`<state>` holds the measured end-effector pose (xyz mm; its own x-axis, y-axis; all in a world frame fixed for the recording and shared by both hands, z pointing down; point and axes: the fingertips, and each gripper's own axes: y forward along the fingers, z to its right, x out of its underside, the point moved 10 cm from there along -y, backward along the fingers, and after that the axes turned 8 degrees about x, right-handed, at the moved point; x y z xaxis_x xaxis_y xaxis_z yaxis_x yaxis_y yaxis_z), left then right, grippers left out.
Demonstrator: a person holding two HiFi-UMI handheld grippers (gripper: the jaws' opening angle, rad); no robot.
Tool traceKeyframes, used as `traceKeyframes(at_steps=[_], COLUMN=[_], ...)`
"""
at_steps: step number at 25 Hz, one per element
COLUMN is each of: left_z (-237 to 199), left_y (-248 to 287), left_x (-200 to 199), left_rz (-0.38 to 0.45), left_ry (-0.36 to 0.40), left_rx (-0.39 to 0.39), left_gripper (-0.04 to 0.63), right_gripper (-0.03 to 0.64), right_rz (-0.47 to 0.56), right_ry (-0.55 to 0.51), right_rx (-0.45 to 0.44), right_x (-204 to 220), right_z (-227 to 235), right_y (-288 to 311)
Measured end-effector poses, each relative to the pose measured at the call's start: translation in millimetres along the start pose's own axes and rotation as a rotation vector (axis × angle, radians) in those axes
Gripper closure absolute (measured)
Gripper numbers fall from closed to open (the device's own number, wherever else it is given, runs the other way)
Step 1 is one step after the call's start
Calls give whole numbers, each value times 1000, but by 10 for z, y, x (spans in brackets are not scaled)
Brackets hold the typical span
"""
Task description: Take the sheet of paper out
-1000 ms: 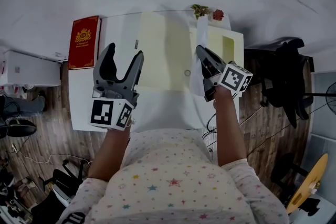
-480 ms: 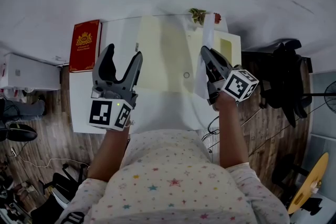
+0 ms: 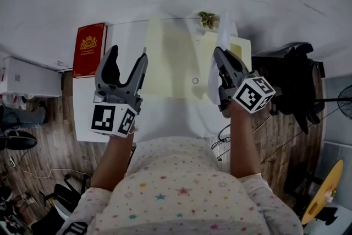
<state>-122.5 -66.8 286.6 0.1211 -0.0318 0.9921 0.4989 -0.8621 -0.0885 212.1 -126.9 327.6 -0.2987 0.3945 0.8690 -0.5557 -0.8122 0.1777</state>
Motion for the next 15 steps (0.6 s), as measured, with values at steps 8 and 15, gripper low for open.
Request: traceKeyframes(at_steps=[8,15], left_z=[6,38], left_y=[-31,-65], left_x=[-60,-145], left_rz=[14,41], left_ry=[-2,1], left_rx=[-1,0], left_gripper=[297,298], right_gripper=[603,603], right_rz=[43,129], right_ry=[-124,-203], right_rx=[37,109], right_x=[-147,-217], right_z=[-194,-340], right_y=[-90,-238])
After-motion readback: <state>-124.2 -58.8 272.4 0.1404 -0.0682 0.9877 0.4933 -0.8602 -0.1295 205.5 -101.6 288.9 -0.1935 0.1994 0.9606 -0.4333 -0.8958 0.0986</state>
